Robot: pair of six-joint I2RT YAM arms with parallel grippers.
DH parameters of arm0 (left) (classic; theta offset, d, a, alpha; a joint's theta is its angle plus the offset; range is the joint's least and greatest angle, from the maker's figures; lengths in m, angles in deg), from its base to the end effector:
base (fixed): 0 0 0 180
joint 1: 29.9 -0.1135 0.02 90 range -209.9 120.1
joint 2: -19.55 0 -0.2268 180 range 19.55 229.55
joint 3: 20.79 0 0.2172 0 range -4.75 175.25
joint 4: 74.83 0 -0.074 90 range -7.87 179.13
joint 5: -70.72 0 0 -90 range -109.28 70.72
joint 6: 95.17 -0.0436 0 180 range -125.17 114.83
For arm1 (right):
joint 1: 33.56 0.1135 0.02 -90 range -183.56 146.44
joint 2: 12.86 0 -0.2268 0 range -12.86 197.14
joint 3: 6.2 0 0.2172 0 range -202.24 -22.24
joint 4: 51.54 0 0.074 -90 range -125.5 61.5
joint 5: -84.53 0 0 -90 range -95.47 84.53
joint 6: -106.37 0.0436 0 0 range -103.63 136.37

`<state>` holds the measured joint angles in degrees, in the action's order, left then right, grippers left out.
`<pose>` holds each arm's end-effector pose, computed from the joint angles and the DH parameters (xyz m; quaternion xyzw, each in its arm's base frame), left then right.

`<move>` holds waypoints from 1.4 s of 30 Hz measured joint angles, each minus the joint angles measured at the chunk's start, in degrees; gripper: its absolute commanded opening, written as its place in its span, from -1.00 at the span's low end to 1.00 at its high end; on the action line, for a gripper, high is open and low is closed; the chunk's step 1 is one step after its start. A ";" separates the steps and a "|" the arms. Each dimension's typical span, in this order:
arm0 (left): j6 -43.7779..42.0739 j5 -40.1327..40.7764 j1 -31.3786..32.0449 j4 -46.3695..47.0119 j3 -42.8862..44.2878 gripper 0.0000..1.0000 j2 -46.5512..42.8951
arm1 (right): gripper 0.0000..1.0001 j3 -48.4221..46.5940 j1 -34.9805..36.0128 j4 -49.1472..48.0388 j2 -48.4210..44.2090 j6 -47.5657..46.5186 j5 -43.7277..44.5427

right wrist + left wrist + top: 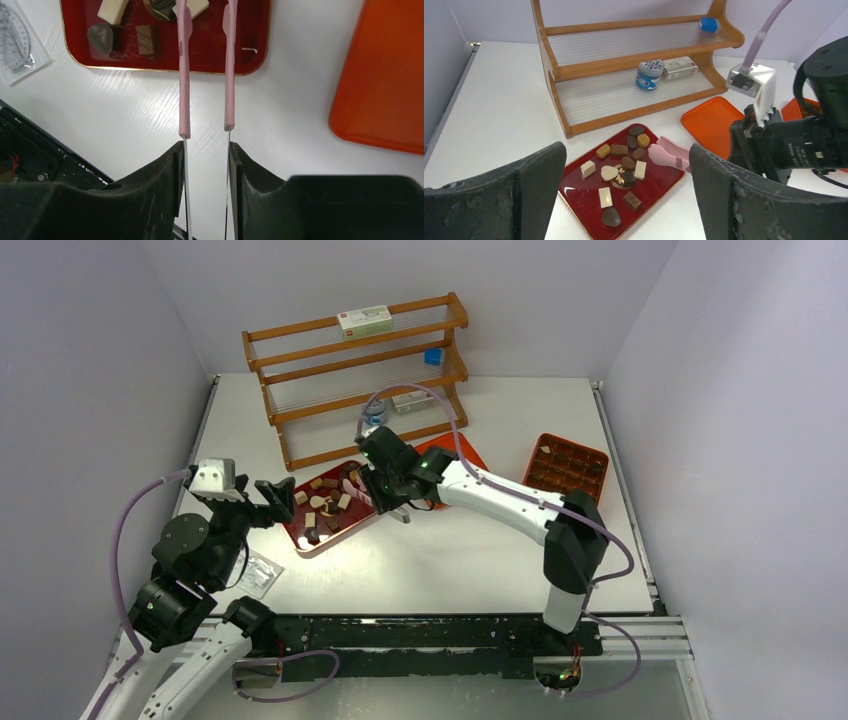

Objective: Pack the chocolate
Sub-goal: Pick up the fake chocolate from the plate.

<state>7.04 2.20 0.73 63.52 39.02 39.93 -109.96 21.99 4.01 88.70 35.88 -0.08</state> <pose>0.0853 -0.0319 0.3260 -0.0142 0.7196 -0.1237 0.6831 0.2028 0.2884 0.2498 -0.2793 0.9063 0.1559 0.2763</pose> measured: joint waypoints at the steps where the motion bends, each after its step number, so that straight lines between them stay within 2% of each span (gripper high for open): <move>1: 0.00 0.13 0.00 0.00 0.00 0.95 -0.11 | -0.21 -0.33 0.13 -0.26 0.66 -0.55 -0.33; 11: 0.00 0.44 0.02 0.00 0.00 0.95 -0.22 | -0.16 -3.17 0.07 -1.95 7.06 -7.98 -3.30; 24: 0.00 0.42 0.02 0.02 0.00 0.95 -0.20 | -0.13 -3.32 0.07 -1.68 7.91 -15.52 -4.55; 42: -0.02 0.42 0.02 0.02 0.00 0.95 -0.17 | -0.13 -6.88 1.18 1.55 11.54 -19.28 -2.89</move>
<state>7.02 2.61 0.75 63.55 39.02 39.75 -116.84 23.17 5.56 100.24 16.60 -2.96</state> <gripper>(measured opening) 0.974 0.437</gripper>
